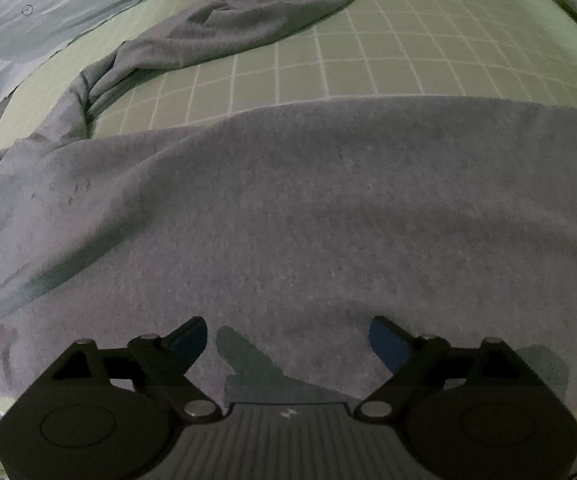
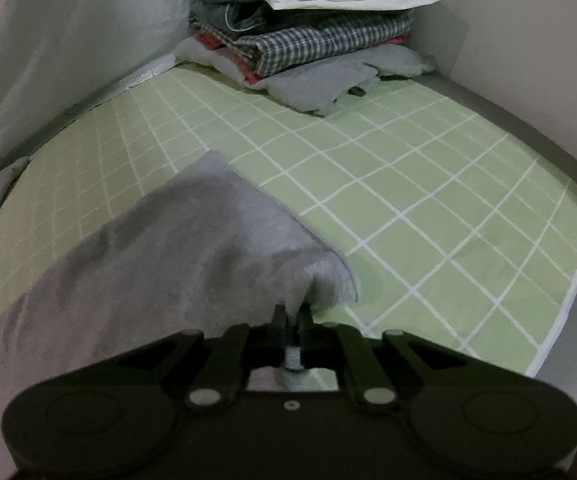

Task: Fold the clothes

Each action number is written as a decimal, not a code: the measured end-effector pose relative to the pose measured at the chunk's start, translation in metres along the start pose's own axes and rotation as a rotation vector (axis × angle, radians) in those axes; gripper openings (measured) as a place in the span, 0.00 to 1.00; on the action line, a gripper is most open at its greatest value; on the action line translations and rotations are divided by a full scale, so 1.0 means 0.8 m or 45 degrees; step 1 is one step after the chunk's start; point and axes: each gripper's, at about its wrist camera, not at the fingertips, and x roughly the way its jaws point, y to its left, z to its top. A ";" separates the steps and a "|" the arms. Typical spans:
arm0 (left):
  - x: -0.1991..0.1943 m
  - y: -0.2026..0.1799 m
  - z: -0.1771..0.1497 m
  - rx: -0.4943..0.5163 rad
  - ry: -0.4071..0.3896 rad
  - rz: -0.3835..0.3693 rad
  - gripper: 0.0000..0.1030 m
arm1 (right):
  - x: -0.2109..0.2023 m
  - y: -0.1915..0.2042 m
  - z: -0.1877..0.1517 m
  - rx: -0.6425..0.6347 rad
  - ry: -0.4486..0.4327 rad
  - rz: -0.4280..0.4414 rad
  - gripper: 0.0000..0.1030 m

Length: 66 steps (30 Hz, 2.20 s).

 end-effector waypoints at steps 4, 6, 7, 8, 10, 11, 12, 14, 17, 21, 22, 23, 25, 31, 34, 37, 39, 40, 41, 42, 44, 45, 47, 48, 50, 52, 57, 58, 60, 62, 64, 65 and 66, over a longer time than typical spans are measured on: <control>0.006 0.011 0.001 -0.045 0.029 -0.021 0.92 | -0.018 0.001 0.011 -0.056 -0.035 -0.047 0.05; 0.007 0.016 -0.001 -0.069 0.037 -0.034 0.93 | -0.034 0.006 0.015 -0.115 -0.096 -0.099 0.05; 0.008 0.018 -0.002 -0.079 0.039 -0.041 0.94 | -0.039 0.007 0.016 -0.138 -0.123 -0.119 0.05; 0.008 0.020 -0.004 -0.086 0.040 -0.047 0.94 | -0.041 0.008 0.015 -0.156 -0.145 -0.135 0.06; 0.009 0.022 -0.004 -0.091 0.042 -0.054 0.94 | -0.033 0.008 0.010 -0.176 -0.167 -0.202 0.09; 0.009 0.022 -0.005 -0.092 0.043 -0.054 0.95 | -0.024 0.006 0.007 -0.193 -0.144 -0.260 0.15; 0.010 0.022 -0.005 -0.091 0.044 -0.053 0.96 | -0.018 0.001 0.005 -0.191 -0.118 -0.306 0.18; 0.011 0.021 -0.005 -0.089 0.044 -0.047 0.97 | -0.019 -0.017 0.000 -0.103 -0.114 -0.300 0.23; 0.013 0.020 -0.006 -0.085 0.039 -0.027 1.00 | -0.023 -0.042 -0.009 0.084 -0.082 -0.184 0.48; 0.012 0.017 -0.009 -0.075 0.027 -0.020 1.00 | -0.015 -0.037 -0.030 0.116 -0.063 -0.147 0.61; 0.011 0.017 -0.010 -0.074 0.023 -0.020 1.00 | -0.014 -0.031 -0.033 0.082 -0.070 -0.164 0.61; 0.010 0.017 -0.011 -0.064 0.011 -0.023 1.00 | -0.012 -0.024 -0.035 0.050 -0.072 -0.178 0.55; 0.011 0.019 -0.013 -0.070 0.005 -0.037 1.00 | -0.011 -0.014 -0.034 -0.005 -0.080 -0.169 0.21; 0.017 0.033 -0.014 -0.123 0.022 -0.107 1.00 | -0.009 -0.001 -0.027 -0.142 -0.067 -0.223 0.04; 0.021 0.041 -0.014 -0.164 0.037 -0.147 1.00 | -0.008 0.004 -0.028 -0.192 -0.062 -0.282 0.03; 0.022 0.040 -0.014 -0.160 0.029 -0.159 1.00 | -0.007 0.010 -0.029 -0.260 -0.056 -0.358 0.03; 0.021 0.039 -0.016 -0.156 0.019 -0.159 1.00 | -0.006 0.011 -0.030 -0.294 -0.055 -0.395 0.03; 0.021 0.038 -0.016 -0.154 0.015 -0.160 1.00 | -0.005 0.011 -0.031 -0.308 -0.055 -0.409 0.03; 0.020 0.037 -0.016 -0.151 0.010 -0.162 1.00 | -0.005 0.012 -0.031 -0.322 -0.054 -0.424 0.03; 0.020 0.037 -0.017 -0.147 0.006 -0.164 1.00 | -0.004 0.013 -0.032 -0.339 -0.054 -0.438 0.03; 0.020 0.038 -0.018 -0.137 -0.002 -0.170 1.00 | -0.002 0.018 -0.034 -0.373 -0.055 -0.464 0.03; 0.019 0.038 -0.020 -0.131 -0.008 -0.173 1.00 | -0.001 0.021 -0.036 -0.394 -0.056 -0.481 0.03; 0.019 0.041 -0.023 -0.114 -0.021 -0.182 1.00 | 0.002 0.028 -0.039 -0.434 -0.057 -0.516 0.03; 0.018 0.043 -0.025 -0.102 -0.027 -0.188 1.00 | 0.004 0.031 -0.040 -0.452 -0.057 -0.534 0.03; 0.017 0.055 -0.029 -0.109 -0.037 -0.201 1.00 | 0.007 0.038 -0.041 -0.486 -0.058 -0.568 0.03; 0.017 0.084 -0.031 -0.148 -0.056 -0.210 1.00 | 0.011 0.045 -0.046 -0.523 -0.061 -0.607 0.03; 0.015 0.186 -0.040 -0.302 -0.116 -0.112 1.00 | 0.020 0.065 -0.058 -0.632 -0.071 -0.714 0.04; 0.015 0.211 -0.046 -0.346 -0.127 -0.073 1.00 | 0.023 0.069 -0.061 -0.662 -0.071 -0.740 0.04; 0.021 0.272 -0.062 -0.455 -0.139 0.024 1.00 | 0.029 0.077 -0.066 -0.719 -0.071 -0.789 0.04; 0.027 0.328 -0.077 -0.560 -0.137 0.125 1.00 | 0.035 0.082 -0.070 -0.770 -0.066 -0.835 0.04; 0.033 0.379 -0.096 -0.673 -0.126 0.219 1.00 | 0.041 0.088 -0.073 -0.820 -0.061 -0.882 0.04; 0.037 0.406 -0.104 -0.736 -0.117 0.261 0.99 | 0.044 0.091 -0.074 -0.839 -0.056 -0.902 0.04; 0.039 0.429 -0.111 -0.792 -0.114 0.283 0.99 | 0.046 0.093 -0.074 -0.843 -0.050 -0.916 0.04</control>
